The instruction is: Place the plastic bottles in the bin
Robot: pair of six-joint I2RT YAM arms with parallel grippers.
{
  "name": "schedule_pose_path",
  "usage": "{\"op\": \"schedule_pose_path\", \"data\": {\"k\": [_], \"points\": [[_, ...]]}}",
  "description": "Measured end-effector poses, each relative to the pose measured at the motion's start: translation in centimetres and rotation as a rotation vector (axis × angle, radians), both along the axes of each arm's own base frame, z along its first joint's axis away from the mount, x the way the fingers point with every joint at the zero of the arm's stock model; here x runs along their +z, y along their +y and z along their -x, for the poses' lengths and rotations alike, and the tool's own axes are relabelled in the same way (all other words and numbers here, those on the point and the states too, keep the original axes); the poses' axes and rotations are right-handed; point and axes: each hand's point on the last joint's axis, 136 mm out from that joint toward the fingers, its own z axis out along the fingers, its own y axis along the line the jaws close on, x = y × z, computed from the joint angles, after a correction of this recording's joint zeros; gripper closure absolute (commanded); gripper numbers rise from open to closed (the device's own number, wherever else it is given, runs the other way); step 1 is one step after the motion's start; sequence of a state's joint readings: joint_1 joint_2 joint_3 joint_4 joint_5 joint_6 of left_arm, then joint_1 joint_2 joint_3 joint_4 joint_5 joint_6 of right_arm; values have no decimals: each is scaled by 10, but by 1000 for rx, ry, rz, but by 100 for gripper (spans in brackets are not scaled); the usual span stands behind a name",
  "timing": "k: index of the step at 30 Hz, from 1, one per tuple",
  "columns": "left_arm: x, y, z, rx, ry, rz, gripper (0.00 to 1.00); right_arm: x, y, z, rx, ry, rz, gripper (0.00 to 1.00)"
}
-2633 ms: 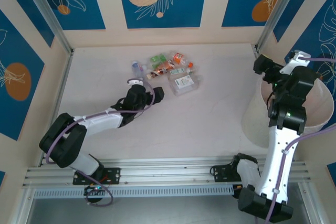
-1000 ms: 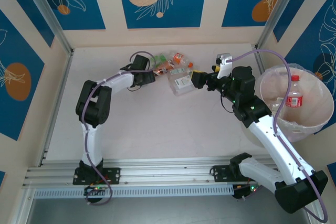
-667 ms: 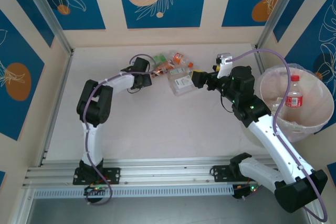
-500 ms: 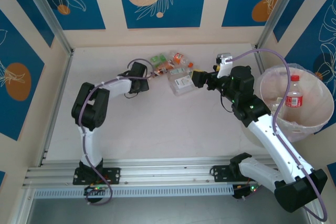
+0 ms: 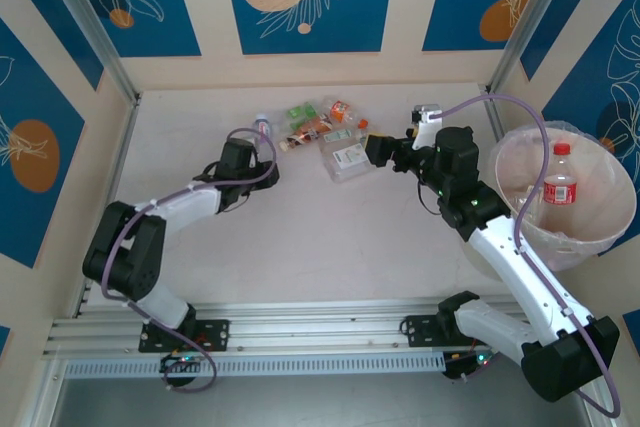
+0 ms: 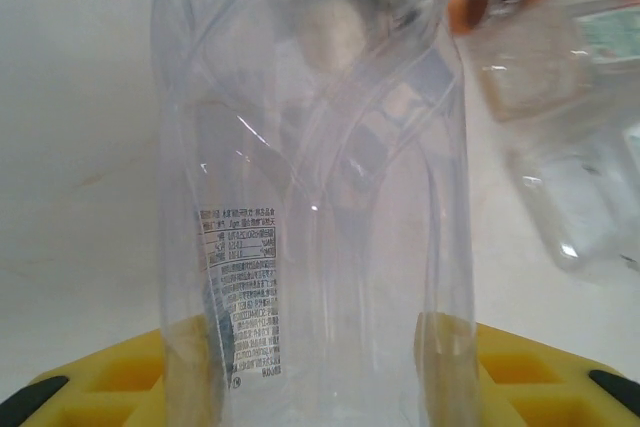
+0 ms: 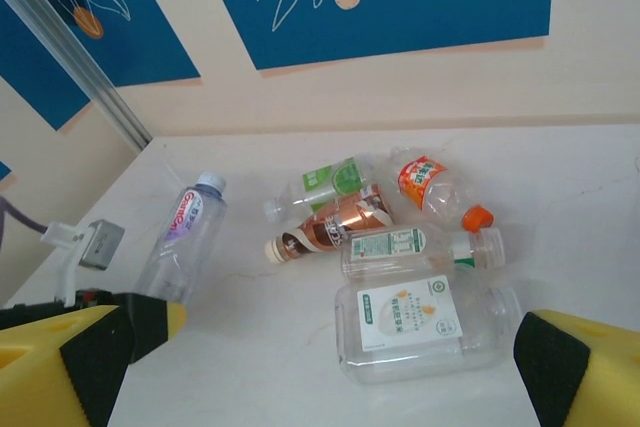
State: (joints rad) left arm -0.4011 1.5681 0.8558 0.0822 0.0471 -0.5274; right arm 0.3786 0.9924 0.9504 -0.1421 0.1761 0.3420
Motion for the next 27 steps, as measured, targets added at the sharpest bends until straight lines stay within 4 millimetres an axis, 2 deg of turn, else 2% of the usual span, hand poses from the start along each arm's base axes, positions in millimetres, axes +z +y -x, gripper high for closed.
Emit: {"op": "schedule_pose_path", "data": {"k": [6, 11, 16, 20, 22, 27], "points": [[23, -31, 31, -201, -83, 171, 65, -14, 4, -12, -15, 110, -155, 1], [63, -72, 51, -422, -179, 297, 65, -35, 23, -23, 40, 250, -317, 0], [94, -113, 78, -624, -229, 372, 65, -40, 48, -28, 161, 338, -448, 0], [120, -135, 93, -740, -270, 429, 65, -44, 62, -30, 234, 388, -494, 1], [128, -144, 97, -781, -280, 452, 65, -43, 67, -31, 260, 402, -506, 1], [130, -160, 100, -841, -259, 478, 65, -35, 77, -32, 321, 393, -528, 0]]}}
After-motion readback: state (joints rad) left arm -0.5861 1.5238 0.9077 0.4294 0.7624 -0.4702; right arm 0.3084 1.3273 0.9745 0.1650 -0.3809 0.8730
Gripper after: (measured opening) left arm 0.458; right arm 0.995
